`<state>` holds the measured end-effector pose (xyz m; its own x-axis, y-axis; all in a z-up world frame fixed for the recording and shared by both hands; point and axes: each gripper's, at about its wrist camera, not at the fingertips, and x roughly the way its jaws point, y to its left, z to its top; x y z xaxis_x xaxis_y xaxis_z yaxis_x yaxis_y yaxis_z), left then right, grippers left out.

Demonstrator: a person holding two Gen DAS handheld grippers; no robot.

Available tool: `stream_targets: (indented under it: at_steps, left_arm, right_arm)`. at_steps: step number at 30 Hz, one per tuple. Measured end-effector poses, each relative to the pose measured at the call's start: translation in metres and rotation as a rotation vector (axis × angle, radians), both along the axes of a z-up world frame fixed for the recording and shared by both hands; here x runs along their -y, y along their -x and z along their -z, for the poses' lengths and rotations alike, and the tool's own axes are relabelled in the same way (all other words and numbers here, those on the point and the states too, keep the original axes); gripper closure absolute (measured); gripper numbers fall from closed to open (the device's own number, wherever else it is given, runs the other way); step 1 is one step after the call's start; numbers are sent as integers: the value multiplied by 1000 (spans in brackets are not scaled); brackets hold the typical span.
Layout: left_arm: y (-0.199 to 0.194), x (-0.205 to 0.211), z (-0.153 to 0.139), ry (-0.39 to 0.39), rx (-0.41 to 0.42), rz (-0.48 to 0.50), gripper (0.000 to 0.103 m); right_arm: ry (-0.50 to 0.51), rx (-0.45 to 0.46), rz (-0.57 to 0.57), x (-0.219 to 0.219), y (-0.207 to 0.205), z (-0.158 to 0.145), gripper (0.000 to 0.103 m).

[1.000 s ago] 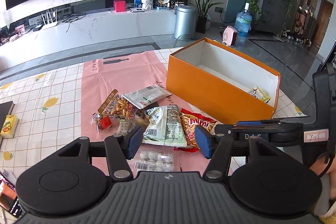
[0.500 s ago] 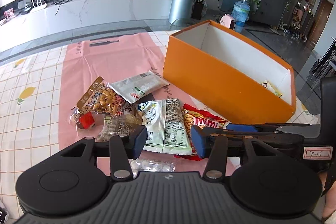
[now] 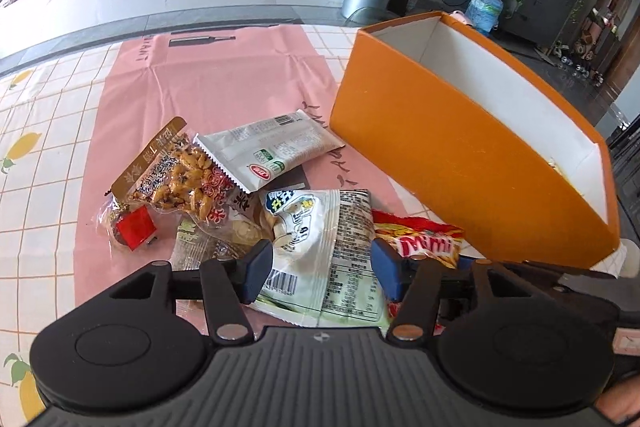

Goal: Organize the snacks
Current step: 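Grasp the white Bibi bag with the left tool while the right tool grasps the Mimi bag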

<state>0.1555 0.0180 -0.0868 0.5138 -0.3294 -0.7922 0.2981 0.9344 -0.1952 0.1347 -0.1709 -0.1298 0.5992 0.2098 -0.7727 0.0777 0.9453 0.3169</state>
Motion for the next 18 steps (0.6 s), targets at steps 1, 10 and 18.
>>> stream_targets:
  at_steps: [1, 10, 18]
  left_arm:
    - [-3, 0, 3, -3, -15, -10, 31]
    - [-18, 1, 24, 43, -117, -48, 23]
    - [-21, 2, 37, 78, -130, -50, 17]
  right_arm:
    - [-13, -4, 0, 2, 0, 2, 53]
    - [-79, -40, 19, 13, -2, 10, 61]
    - [-83, -47, 17, 16, -2, 11, 64]
